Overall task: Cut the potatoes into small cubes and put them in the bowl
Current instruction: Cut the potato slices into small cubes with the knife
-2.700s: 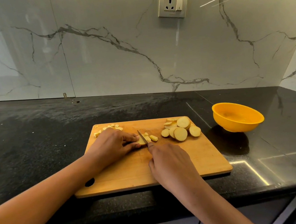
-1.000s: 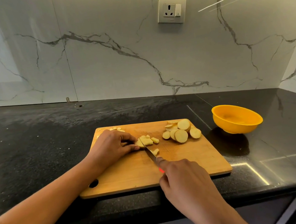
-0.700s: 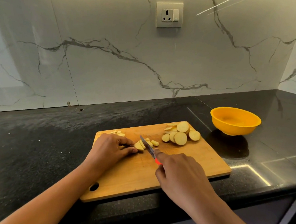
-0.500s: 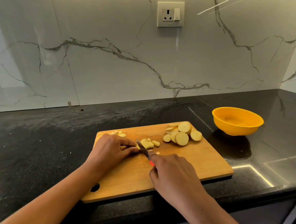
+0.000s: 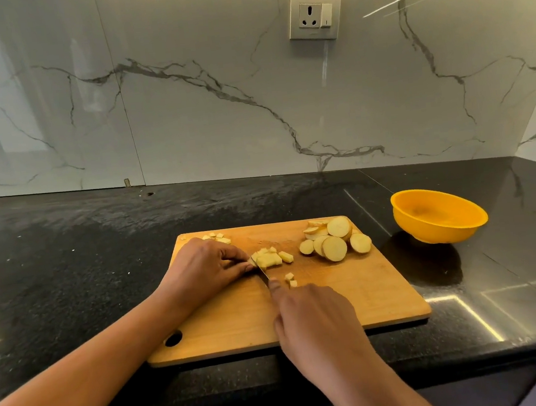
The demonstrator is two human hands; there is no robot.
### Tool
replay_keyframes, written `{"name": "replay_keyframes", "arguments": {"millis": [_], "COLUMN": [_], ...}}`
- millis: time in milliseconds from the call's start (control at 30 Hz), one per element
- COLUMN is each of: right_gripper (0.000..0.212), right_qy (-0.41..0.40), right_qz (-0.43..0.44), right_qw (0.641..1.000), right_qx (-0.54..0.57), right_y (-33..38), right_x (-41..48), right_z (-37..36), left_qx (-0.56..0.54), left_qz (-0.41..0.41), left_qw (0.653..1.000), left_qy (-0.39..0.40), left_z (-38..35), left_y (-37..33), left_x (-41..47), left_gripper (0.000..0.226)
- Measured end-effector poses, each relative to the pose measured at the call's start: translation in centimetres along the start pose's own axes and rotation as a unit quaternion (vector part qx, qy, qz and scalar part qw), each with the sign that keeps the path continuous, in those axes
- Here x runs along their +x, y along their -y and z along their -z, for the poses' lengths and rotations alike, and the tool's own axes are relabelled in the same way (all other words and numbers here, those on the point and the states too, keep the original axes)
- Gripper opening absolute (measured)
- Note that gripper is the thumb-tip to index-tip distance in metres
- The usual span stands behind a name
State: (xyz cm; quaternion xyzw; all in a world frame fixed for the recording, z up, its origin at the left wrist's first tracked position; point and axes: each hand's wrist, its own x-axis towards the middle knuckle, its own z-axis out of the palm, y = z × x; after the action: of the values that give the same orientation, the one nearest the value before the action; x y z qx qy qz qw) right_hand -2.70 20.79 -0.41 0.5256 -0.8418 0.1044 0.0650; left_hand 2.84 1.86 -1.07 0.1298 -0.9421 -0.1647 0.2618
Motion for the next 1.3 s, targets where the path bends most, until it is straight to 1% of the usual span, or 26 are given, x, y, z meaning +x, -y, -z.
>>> {"name": "replay_keyframes", "arguments": {"millis": [100, 167, 233, 300, 367, 467, 500, 533, 600, 667, 733, 767, 800, 867, 933, 1000, 1133, 1300], "right_gripper": [0.052, 0.051, 0.051, 0.051, 0.052, 0.049, 0.048, 0.047, 0.046, 0.045, 0.045, 0.045, 0.046, 0.047, 0.048, 0.048, 0.047, 0.047], "right_qy": [-0.034, -0.058, -0.065, -0.082, -0.122, -0.194, -0.206, -0.211, -0.208, -0.203, -0.209, -0.211, -0.212, -0.210, -0.209, -0.208, -0.205, -0.207], "right_qz": [0.025, 0.025, 0.024, 0.014, -0.009, -0.054, -0.071, -0.084, -0.099, -0.104, -0.101, -0.101, -0.104, -0.108, -0.108, -0.107, -0.110, -0.115], "right_qw": [0.999, 0.997, 0.996, 0.995, 0.990, 0.976, 0.972, 0.968, 0.961, 0.956, 0.955, 0.955, 0.955, 0.956, 0.957, 0.959, 0.959, 0.957], "right_qx": [0.022, 0.045, 0.051, 0.057, 0.072, 0.081, 0.088, 0.103, 0.152, 0.182, 0.185, 0.183, 0.180, 0.175, 0.169, 0.161, 0.161, 0.167], "right_y": [-1.1, -1.6, -2.0, -2.7, -3.7, -6.1, -6.9, -7.6, -8.3, -8.7, -9.0, -9.1, -9.1, -9.2, -9.3, -9.2, -9.3, -9.4], "right_x": [-1.9, -2.6, -3.2, -3.7, -3.6, -1.4, -0.4, 0.6, 1.8, 2.4, 2.5, 2.5, 2.5, 2.4, 2.3, 2.2, 2.2, 2.3], "right_z": [0.6, 1.0, 1.4, 1.9, 2.2, 1.9, 1.7, 1.3, 0.6, 0.2, -0.2, -0.3, -0.3, -0.4, -0.5, -0.6, -0.6, -0.8], "left_qx": [0.002, -0.003, -0.010, -0.014, -0.023, -0.040, -0.036, -0.028, -0.006, -0.006, 0.007, 0.025, 0.047, 0.081, 0.077, 0.068, 0.086, 0.120], "left_qz": [0.012, 0.016, 0.017, 0.020, 0.029, 0.024, 0.016, 0.012, 0.012, 0.010, 0.001, -0.008, -0.023, -0.059, -0.075, -0.078, -0.088, -0.106], "left_qw": [1.000, 1.000, 1.000, 1.000, 0.999, 0.998, 0.998, 0.997, 0.991, 0.977, 0.966, 0.964, 0.964, 0.970, 0.980, 0.984, 0.987, 0.987], "left_qy": [0.001, 0.006, 0.015, 0.017, 0.016, 0.032, 0.044, 0.065, 0.134, 0.214, 0.258, 0.266, 0.262, 0.220, 0.170, 0.146, 0.101, 0.017], "left_z": [0.2, 0.3, 0.5, 0.7, 0.8, 0.7, 0.5, 0.4, 0.1, -0.4, -1.1, -1.5, -2.0, -2.8, -3.3, -3.4, -3.0, -2.2], "left_y": [0.0, 0.0, 0.1, 0.3, 0.4, 0.1, 0.0, -0.3, -1.1, -2.1, -2.9, -3.2, -3.4, -3.6, -3.4, -2.9, -2.2, -1.1], "left_x": [0.0, 0.0, -0.1, -0.1, 0.0, 0.0, 0.0, 0.1, 0.6, 1.3, 2.1, 2.4, 2.8, 3.5, 4.0, 4.3, 4.5, 4.2], "left_gripper": [0.026, 0.025, 0.024, 0.027, 0.040, 0.073, 0.085, 0.093, 0.090, 0.088, 0.089, 0.085, 0.078, 0.057, 0.036, 0.024, 0.010, 0.015]}}
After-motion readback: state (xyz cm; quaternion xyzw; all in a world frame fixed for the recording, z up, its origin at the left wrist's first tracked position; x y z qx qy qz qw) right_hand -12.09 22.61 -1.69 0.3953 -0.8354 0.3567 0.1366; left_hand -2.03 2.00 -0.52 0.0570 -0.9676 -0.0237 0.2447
